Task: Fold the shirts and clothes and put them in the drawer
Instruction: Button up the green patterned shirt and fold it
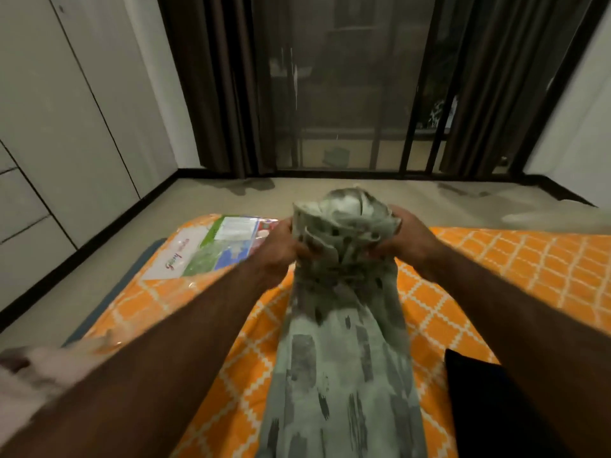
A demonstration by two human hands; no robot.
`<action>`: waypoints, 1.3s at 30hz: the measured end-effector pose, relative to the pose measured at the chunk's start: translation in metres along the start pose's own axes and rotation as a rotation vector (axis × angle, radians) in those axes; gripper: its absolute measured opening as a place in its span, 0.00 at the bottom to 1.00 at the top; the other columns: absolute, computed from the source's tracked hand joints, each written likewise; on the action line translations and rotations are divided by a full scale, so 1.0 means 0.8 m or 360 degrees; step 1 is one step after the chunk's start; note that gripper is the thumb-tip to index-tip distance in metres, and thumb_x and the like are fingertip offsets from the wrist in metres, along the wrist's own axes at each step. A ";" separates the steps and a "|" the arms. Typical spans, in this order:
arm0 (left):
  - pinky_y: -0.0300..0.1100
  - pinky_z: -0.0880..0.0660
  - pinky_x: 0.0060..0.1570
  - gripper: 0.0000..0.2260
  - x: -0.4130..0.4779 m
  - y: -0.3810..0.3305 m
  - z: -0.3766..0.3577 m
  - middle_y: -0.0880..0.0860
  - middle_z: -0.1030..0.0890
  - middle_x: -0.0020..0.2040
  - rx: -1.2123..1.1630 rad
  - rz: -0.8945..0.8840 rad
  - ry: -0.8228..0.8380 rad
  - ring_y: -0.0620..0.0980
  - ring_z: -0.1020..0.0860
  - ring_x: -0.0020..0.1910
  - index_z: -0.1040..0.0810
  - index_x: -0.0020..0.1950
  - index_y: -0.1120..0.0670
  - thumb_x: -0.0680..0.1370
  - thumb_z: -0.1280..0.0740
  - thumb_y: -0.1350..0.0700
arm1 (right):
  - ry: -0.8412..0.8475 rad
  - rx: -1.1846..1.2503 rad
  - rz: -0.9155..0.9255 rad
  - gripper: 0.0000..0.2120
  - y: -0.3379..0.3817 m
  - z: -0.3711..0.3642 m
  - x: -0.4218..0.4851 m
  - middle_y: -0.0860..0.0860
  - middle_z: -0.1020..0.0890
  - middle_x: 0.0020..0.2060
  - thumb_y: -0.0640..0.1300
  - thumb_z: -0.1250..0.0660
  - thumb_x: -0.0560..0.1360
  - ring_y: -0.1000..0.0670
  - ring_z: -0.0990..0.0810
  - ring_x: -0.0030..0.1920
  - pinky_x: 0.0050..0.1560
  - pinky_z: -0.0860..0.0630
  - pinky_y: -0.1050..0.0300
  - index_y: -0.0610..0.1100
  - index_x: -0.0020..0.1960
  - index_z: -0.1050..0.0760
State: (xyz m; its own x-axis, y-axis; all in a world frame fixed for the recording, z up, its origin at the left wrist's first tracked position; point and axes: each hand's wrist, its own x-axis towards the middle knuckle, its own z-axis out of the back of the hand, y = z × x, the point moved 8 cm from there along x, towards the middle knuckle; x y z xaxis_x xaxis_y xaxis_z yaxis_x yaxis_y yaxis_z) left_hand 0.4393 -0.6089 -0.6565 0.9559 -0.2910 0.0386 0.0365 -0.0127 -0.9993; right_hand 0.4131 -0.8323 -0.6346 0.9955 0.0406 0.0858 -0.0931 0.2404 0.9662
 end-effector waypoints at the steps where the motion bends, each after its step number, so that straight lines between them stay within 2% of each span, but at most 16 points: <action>1: 0.45 0.18 0.44 0.30 -0.023 0.000 -0.004 0.58 0.15 0.53 0.0003 -0.0058 0.0055 0.54 0.17 0.51 0.20 0.61 0.63 0.59 0.30 0.78 | 0.0003 -0.0051 0.0066 0.37 0.005 -0.006 -0.022 0.45 0.13 0.53 0.29 0.16 0.56 0.46 0.14 0.54 0.52 0.16 0.47 0.42 0.63 0.22; 3: 0.46 0.19 0.50 0.31 -0.070 0.007 -0.009 0.55 0.14 0.56 0.0013 -0.0091 0.0095 0.52 0.17 0.55 0.20 0.62 0.60 0.59 0.25 0.73 | 0.0007 -0.0243 0.0163 0.35 0.009 -0.025 -0.073 0.54 0.14 0.50 0.33 0.14 0.57 0.61 0.16 0.50 0.49 0.20 0.63 0.49 0.60 0.22; 5: 0.46 0.19 0.53 0.24 -0.116 0.024 -0.013 0.51 0.14 0.54 0.0159 -0.0099 0.0114 0.48 0.17 0.55 0.18 0.59 0.56 0.65 0.23 0.69 | 0.0044 -0.0516 0.0268 0.32 0.003 -0.049 -0.126 0.60 0.16 0.51 0.37 0.15 0.62 0.70 0.20 0.48 0.48 0.27 0.72 0.53 0.60 0.22; 6: 0.48 0.19 0.54 0.18 -0.136 0.034 -0.015 0.51 0.13 0.53 0.0302 -0.0134 0.0134 0.48 0.16 0.54 0.17 0.57 0.55 0.68 0.22 0.66 | 0.0097 -0.0657 0.0278 0.29 -0.005 -0.060 -0.151 0.60 0.17 0.52 0.40 0.17 0.63 0.70 0.21 0.48 0.48 0.27 0.72 0.55 0.60 0.23; 8: 0.54 0.19 0.51 0.09 -0.167 0.054 -0.015 0.51 0.13 0.49 0.0801 -0.0207 0.0129 0.51 0.16 0.51 0.16 0.50 0.53 0.71 0.23 0.53 | 0.0259 -0.0997 0.0186 0.25 -0.032 -0.078 -0.196 0.59 0.18 0.55 0.44 0.28 0.62 0.64 0.20 0.49 0.50 0.24 0.63 0.58 0.58 0.22; 11: 0.55 0.22 0.46 0.18 -0.201 0.082 -0.024 0.46 0.18 0.45 0.1508 -0.0327 0.0147 0.55 0.19 0.48 0.23 0.51 0.41 0.65 0.27 0.37 | 0.0491 -0.1460 0.0059 0.25 -0.061 -0.093 -0.251 0.57 0.22 0.52 0.39 0.35 0.62 0.52 0.21 0.53 0.50 0.23 0.52 0.58 0.57 0.22; 13: 0.56 0.23 0.48 0.20 -0.231 0.090 -0.034 0.46 0.19 0.48 0.1658 -0.0310 0.0177 0.57 0.20 0.51 0.27 0.54 0.39 0.64 0.30 0.38 | 0.0534 -0.1524 0.0051 0.25 -0.057 -0.099 -0.268 0.54 0.24 0.51 0.35 0.35 0.62 0.48 0.23 0.52 0.48 0.24 0.50 0.56 0.56 0.23; 15: 0.56 0.25 0.51 0.18 -0.258 0.097 -0.034 0.45 0.20 0.53 0.1627 -0.0285 0.0156 0.58 0.22 0.55 0.27 0.55 0.39 0.65 0.35 0.44 | 0.0531 -0.1514 0.0081 0.24 -0.047 -0.106 -0.275 0.51 0.25 0.53 0.34 0.34 0.65 0.46 0.24 0.54 0.48 0.26 0.52 0.53 0.58 0.22; 18: 0.57 0.27 0.59 0.24 -0.302 0.107 -0.027 0.43 0.22 0.66 0.1700 -0.0323 0.0184 0.56 0.25 0.64 0.26 0.65 0.38 0.69 0.38 0.49 | 0.0572 -0.1534 0.0121 0.23 -0.036 -0.118 -0.288 0.48 0.25 0.57 0.36 0.30 0.71 0.46 0.25 0.58 0.52 0.30 0.56 0.51 0.63 0.21; 20: 0.58 0.33 0.67 0.26 -0.337 0.110 -0.029 0.46 0.31 0.76 0.1964 -0.0168 0.0316 0.58 0.34 0.74 0.31 0.74 0.36 0.75 0.37 0.48 | 0.0662 -0.1606 0.0129 0.22 -0.040 -0.128 -0.303 0.46 0.25 0.60 0.39 0.29 0.74 0.44 0.25 0.62 0.59 0.29 0.54 0.52 0.67 0.22; 22: 0.58 0.39 0.70 0.27 -0.359 0.118 -0.030 0.47 0.42 0.82 0.2301 -0.0117 0.0539 0.58 0.42 0.78 0.40 0.79 0.37 0.80 0.38 0.46 | 0.0767 -0.1776 0.0163 0.26 -0.043 -0.137 -0.321 0.45 0.27 0.65 0.45 0.29 0.77 0.42 0.26 0.65 0.63 0.27 0.51 0.53 0.74 0.27; 25: 0.60 0.37 0.67 0.28 -0.374 0.099 -0.033 0.49 0.46 0.83 0.2613 -0.0332 0.0678 0.62 0.41 0.78 0.49 0.81 0.37 0.83 0.41 0.42 | 0.0828 -0.2188 0.0219 0.35 -0.041 -0.139 -0.346 0.45 0.38 0.77 0.50 0.32 0.80 0.41 0.32 0.73 0.65 0.27 0.48 0.59 0.82 0.44; 29: 0.57 0.37 0.69 0.33 -0.400 0.088 -0.026 0.51 0.51 0.84 0.2827 -0.0352 0.0835 0.60 0.44 0.80 0.57 0.81 0.36 0.84 0.40 0.48 | 0.0981 -0.2405 0.0192 0.43 -0.040 -0.150 -0.392 0.43 0.54 0.82 0.42 0.36 0.82 0.41 0.49 0.82 0.73 0.35 0.41 0.61 0.82 0.62; 33: 0.57 0.35 0.67 0.35 -0.424 0.080 -0.016 0.51 0.52 0.84 0.2897 -0.0386 0.0928 0.59 0.44 0.80 0.58 0.81 0.35 0.83 0.39 0.51 | 0.1092 -0.2494 0.0088 0.55 -0.037 -0.153 -0.421 0.43 0.61 0.82 0.35 0.29 0.76 0.42 0.56 0.83 0.77 0.41 0.39 0.62 0.81 0.67; 36: 0.57 0.36 0.69 0.35 -0.441 0.077 -0.015 0.50 0.54 0.84 0.2858 -0.0336 0.1018 0.58 0.47 0.81 0.59 0.81 0.36 0.83 0.39 0.50 | 0.1185 -0.2525 0.0096 0.64 -0.038 -0.158 -0.441 0.44 0.62 0.82 0.40 0.20 0.69 0.42 0.59 0.82 0.77 0.43 0.39 0.62 0.81 0.67; 39: 0.56 0.37 0.71 0.40 -0.460 0.073 -0.021 0.51 0.55 0.84 0.2844 -0.0407 0.1123 0.57 0.48 0.81 0.61 0.81 0.35 0.81 0.34 0.47 | 0.1281 -0.2556 0.0258 0.61 -0.038 -0.160 -0.461 0.46 0.60 0.83 0.45 0.20 0.70 0.44 0.58 0.83 0.76 0.41 0.42 0.62 0.82 0.65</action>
State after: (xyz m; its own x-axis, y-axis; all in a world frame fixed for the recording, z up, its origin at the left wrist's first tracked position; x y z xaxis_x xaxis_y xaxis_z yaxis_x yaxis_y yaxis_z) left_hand 0.0849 -0.5185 -0.7287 0.6263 -0.7191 -0.3011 0.7788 0.5945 0.2000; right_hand 0.0462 -0.7301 -0.7269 0.7691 0.4504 -0.4534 -0.5904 0.7723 -0.2343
